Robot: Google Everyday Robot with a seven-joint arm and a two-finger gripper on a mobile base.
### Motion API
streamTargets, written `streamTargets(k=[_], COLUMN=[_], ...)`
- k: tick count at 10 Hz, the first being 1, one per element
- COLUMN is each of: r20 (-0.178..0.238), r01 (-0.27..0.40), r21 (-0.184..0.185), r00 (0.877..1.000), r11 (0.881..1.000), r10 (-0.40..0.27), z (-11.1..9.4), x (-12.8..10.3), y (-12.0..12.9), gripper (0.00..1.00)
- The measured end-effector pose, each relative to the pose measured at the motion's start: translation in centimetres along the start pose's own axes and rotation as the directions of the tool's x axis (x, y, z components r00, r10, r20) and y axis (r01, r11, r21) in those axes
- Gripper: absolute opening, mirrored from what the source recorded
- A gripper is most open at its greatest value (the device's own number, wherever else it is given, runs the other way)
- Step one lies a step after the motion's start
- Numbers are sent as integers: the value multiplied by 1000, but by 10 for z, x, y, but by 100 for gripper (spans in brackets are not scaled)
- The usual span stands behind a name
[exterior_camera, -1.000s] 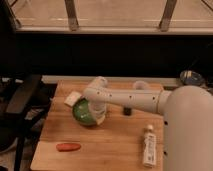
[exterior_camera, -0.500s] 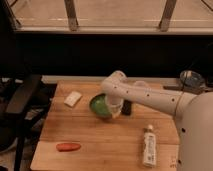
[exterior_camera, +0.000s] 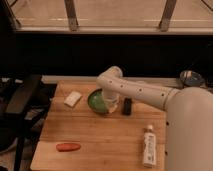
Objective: Drag the ceramic bowl in a circle
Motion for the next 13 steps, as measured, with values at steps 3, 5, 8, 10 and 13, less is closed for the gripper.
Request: streamTargets(k=[3,5,8,10,13], r20=[28,33,15,1,-21], r01=[86,89,38,-21,-92], r21=[-1,2,-3,-5,-6], r00=[996,995,999,1000,996], r11=[996,996,999,1000,996], r10=[-86,-89,-38,21,91], z=[14,16,14,10,1], x=[-49,-69,-57,-26,27], y=[-13,-2,27,53,71], gripper=[1,1,1,1,1])
